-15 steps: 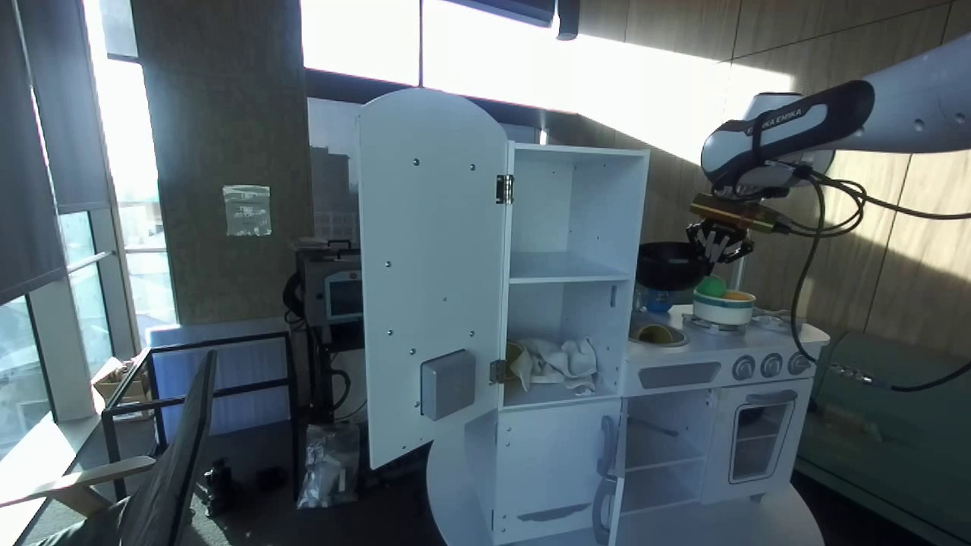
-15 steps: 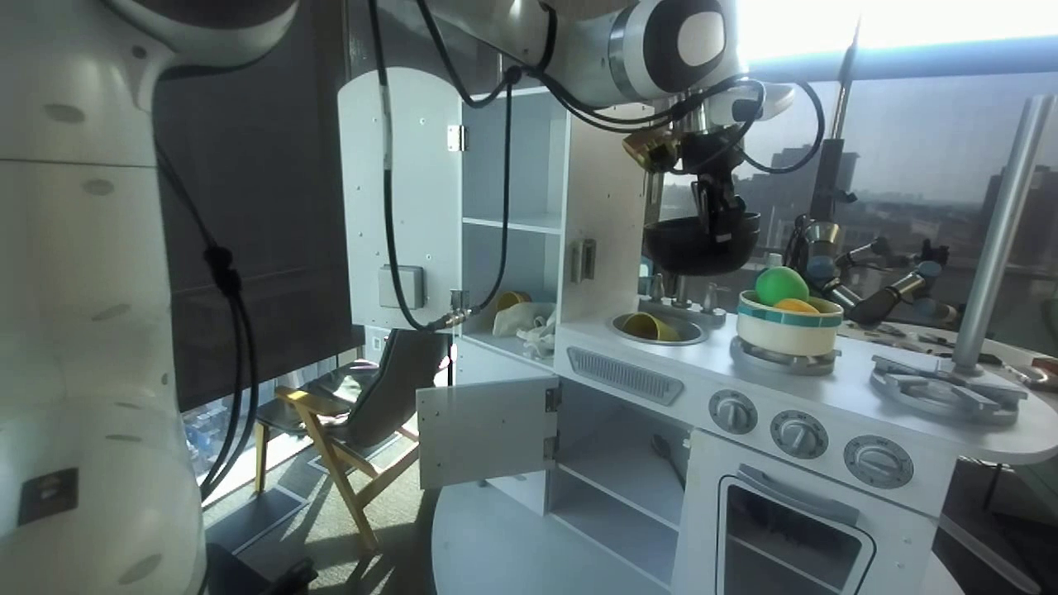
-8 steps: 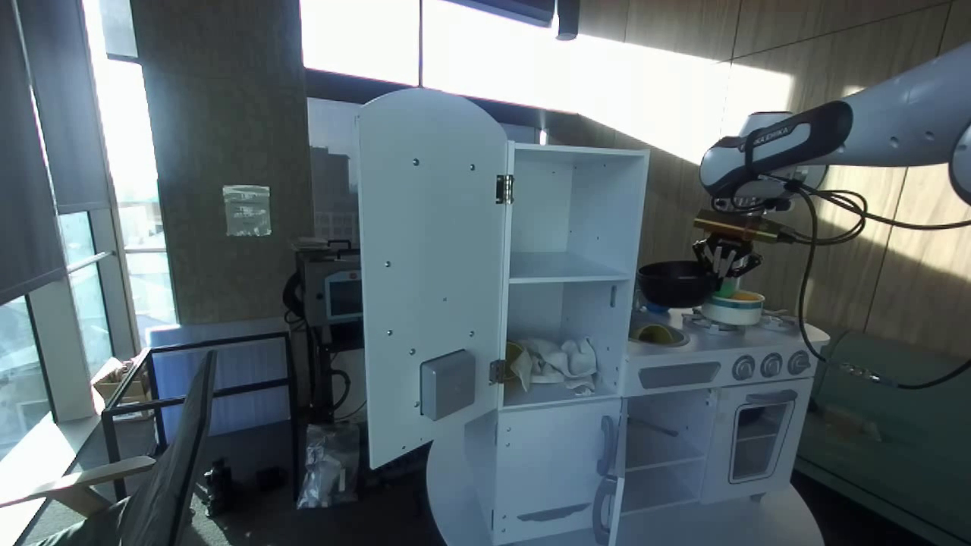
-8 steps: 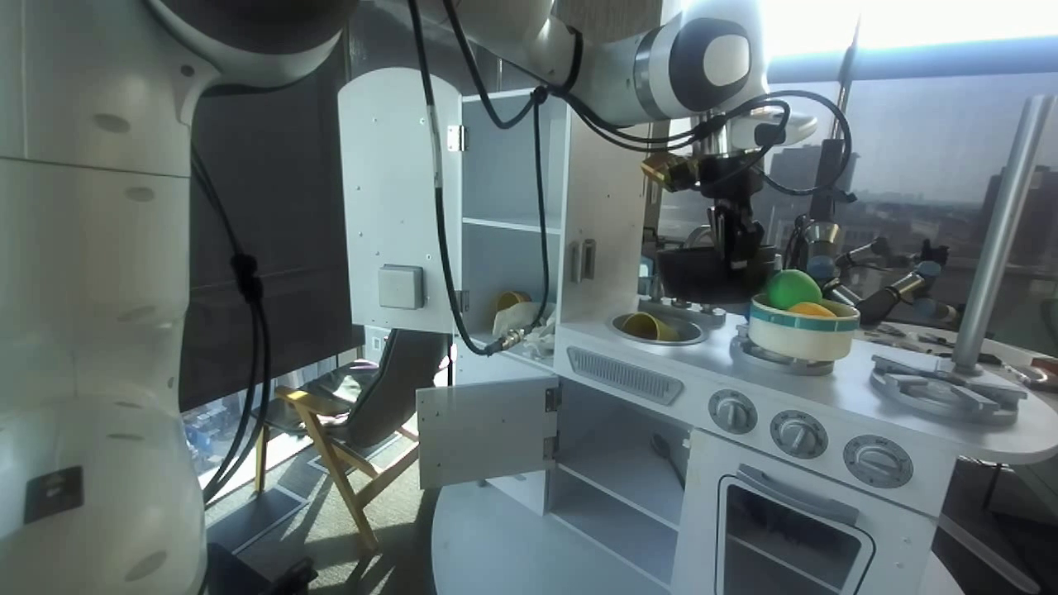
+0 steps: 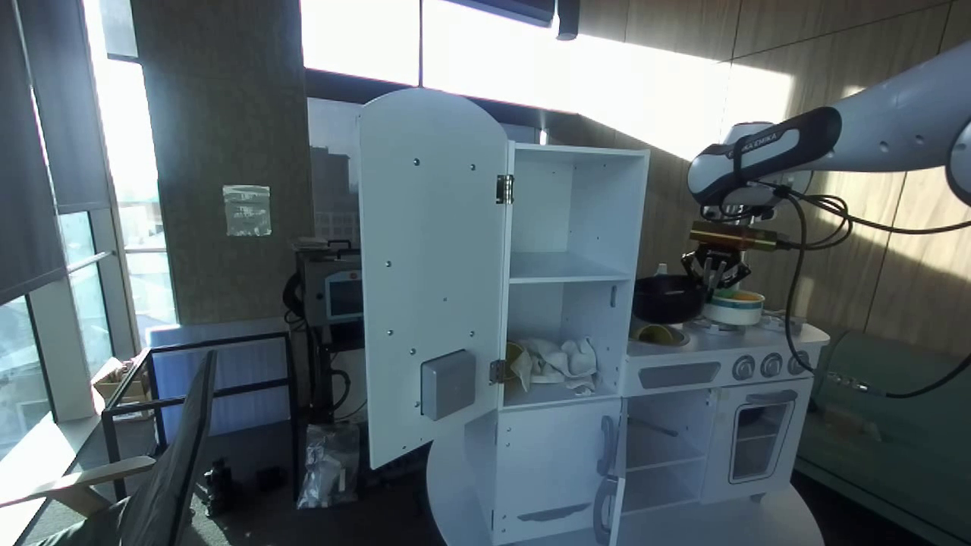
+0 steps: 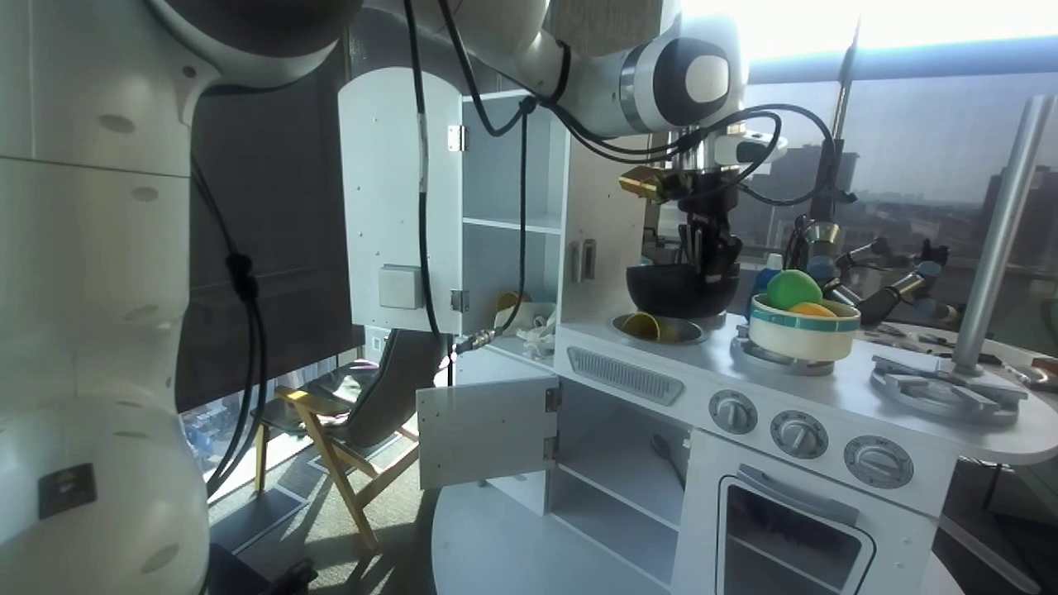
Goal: Open the middle cabinet door, take the black bowl off the shelf and place it in the sink then close the cabinet door
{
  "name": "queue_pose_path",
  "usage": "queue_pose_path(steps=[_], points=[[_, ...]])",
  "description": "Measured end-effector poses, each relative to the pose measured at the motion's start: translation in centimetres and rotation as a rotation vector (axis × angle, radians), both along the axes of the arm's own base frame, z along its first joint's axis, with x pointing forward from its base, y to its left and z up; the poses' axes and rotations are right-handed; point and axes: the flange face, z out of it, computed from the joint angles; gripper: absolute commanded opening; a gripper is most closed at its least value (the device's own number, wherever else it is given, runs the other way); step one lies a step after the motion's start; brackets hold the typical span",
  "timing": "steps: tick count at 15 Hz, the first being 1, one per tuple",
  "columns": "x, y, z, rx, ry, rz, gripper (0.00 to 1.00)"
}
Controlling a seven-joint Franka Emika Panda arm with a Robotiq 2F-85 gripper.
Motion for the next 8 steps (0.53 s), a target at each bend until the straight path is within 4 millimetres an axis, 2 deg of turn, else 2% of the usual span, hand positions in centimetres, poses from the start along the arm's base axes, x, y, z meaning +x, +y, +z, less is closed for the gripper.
queue_pose_path(steps=[1, 8], points=[[0.04, 0.18, -0.17, -0.001, 0.005, 0.015, 0.36], [-0.34, 0.44, 0.27, -0.007, 0.019, 0.079, 0.86]])
